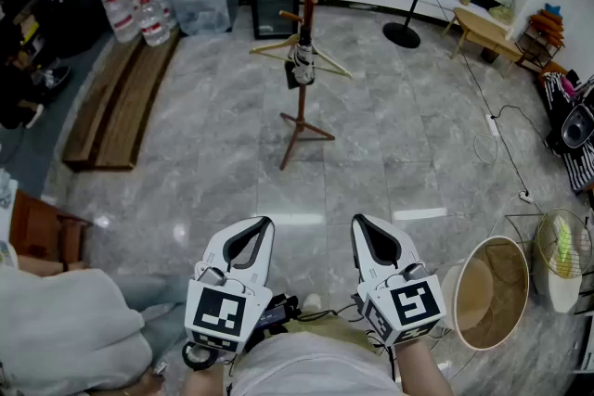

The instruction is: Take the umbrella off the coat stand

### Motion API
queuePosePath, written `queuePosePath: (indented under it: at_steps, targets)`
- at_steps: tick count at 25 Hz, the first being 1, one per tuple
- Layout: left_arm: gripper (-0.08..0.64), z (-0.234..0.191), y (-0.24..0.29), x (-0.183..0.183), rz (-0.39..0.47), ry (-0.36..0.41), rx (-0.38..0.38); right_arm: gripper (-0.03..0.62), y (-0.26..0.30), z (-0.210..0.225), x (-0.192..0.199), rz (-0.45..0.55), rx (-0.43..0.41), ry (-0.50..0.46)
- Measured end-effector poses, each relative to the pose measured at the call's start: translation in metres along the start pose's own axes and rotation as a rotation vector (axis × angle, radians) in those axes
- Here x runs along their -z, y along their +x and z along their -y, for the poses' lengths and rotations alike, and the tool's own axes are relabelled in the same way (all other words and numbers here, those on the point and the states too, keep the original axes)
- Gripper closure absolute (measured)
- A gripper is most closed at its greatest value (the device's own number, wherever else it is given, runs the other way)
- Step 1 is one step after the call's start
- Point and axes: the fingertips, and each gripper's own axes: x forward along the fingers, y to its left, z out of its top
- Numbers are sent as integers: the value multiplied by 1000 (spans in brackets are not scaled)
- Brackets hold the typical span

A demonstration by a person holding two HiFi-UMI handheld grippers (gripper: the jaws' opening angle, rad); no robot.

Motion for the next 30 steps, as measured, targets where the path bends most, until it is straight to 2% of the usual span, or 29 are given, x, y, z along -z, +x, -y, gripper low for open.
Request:
queuePosePath:
  at_steps: [18, 25, 30]
  targets:
    - [548, 4, 2, -2, 12, 7, 10, 592, -3, -1, 3, -2, -13, 23]
    - [551, 5, 0, -5, 20, -37, -5, 591, -7, -7, -3, 3, -32, -25]
    - [558, 7, 0, -4, 31, -55, 7, 591, -6, -7, 0, 6, -28, -21]
